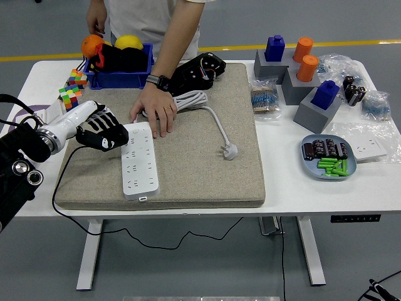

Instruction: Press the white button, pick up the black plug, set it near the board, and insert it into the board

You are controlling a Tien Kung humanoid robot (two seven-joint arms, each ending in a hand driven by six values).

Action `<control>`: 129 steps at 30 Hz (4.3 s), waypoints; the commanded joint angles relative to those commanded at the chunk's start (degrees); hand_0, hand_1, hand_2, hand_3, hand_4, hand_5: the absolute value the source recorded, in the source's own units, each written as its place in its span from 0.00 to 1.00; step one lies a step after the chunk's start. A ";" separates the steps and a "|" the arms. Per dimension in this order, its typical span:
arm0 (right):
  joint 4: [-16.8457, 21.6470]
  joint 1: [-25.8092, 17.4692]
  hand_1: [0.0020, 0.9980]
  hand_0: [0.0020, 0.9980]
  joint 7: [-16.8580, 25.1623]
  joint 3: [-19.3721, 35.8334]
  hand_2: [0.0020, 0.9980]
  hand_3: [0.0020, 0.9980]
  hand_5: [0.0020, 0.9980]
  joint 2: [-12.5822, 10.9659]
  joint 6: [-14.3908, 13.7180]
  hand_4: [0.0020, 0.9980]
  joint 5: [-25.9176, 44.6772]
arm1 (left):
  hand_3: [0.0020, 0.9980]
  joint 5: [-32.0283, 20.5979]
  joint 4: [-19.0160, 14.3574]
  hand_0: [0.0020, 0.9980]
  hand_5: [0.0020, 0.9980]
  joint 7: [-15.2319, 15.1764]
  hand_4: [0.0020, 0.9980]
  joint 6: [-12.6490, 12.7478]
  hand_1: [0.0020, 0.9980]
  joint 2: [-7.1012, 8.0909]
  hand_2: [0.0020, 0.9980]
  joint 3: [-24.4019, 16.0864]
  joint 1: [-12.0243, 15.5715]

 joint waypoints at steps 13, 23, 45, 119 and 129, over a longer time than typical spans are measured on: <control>-0.07 -0.09 0.60 0.71 0.09 -0.18 0.54 0.68 0.51 0.05 -0.08 0.75 0.05 | 0.49 1.16 5.24 0.55 0.00 -1.38 0.84 1.04 0.51 -1.14 0.45 4.91 -2.71; -0.09 -0.04 0.60 0.71 0.07 -0.05 0.54 0.68 0.51 0.03 -0.07 0.75 0.00 | 0.48 0.93 4.00 0.55 0.00 -0.68 0.83 0.60 0.50 -0.86 0.45 5.25 -2.40; -0.01 -0.06 0.60 0.71 0.14 -0.30 0.54 0.68 0.51 0.07 -0.05 0.74 0.14 | 0.47 1.72 3.65 0.55 0.00 -0.14 0.83 -0.12 0.50 -0.46 0.44 5.07 -1.77; 0.01 -0.32 0.59 0.71 0.22 -0.46 0.54 0.68 0.51 0.15 -0.06 0.74 0.25 | 0.41 1.21 1.42 0.43 0.00 -5.33 0.93 3.70 0.62 -0.42 0.53 -2.59 1.64; 0.04 -0.29 0.59 0.71 0.22 -0.29 0.54 0.68 0.51 0.13 0.00 0.74 0.25 | 0.53 -0.44 -3.11 0.45 0.00 -1.55 0.81 3.61 0.60 -0.13 0.53 -1.47 6.68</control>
